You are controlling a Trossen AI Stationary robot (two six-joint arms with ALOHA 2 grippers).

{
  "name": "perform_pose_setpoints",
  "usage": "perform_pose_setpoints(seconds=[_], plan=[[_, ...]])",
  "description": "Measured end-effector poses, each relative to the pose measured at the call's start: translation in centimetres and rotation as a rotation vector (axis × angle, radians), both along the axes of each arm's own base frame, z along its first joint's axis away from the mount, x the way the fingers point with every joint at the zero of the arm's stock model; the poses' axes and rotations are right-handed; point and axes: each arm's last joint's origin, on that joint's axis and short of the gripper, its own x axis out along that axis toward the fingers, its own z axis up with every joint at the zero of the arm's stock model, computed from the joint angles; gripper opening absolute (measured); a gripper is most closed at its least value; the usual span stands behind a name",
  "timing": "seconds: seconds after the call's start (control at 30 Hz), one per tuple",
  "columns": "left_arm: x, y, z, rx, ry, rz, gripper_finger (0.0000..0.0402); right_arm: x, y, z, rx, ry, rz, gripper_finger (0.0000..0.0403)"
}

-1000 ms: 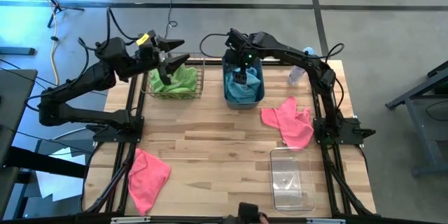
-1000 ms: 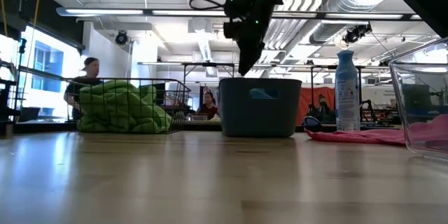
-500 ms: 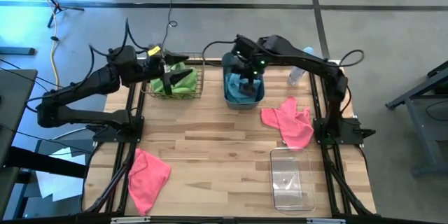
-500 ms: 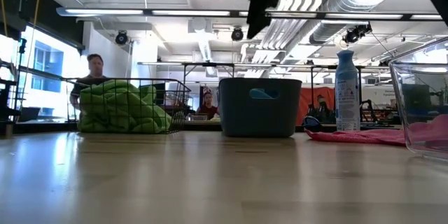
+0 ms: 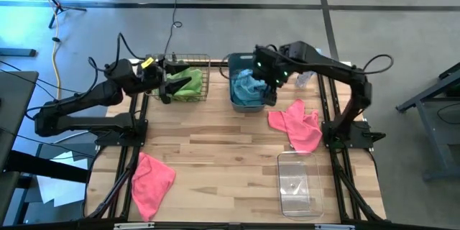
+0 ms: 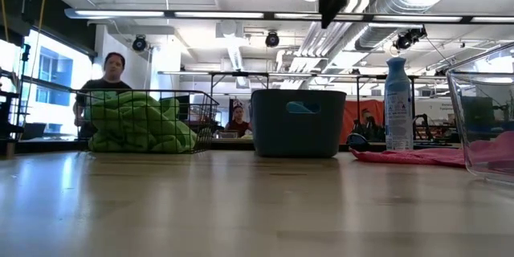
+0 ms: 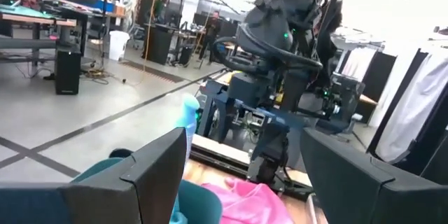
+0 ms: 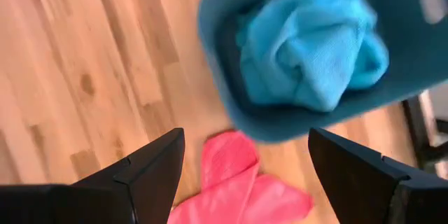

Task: Sort microfiber towel by color & place in baskets
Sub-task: Put the top pink microfiber cloth into the transparent bin

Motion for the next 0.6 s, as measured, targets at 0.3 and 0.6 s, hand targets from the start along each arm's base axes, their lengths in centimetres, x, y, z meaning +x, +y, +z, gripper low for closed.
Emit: perform_pose_setpoints(seconds=[0.3, 0.6], plan=[[-1.4, -0.5, 0.5, 0.017, -0.066, -0.001, 0.0266, -7.8, 2.8, -4.6, 0.013, 0.126, -0.216, 0.03], [-1.4, -0.5, 1.0, 0.034, -0.117, 0.008, 0.0266, -13.1, 4.4, -9.5, 0.079, 0.221, -0.507, 0.03]])
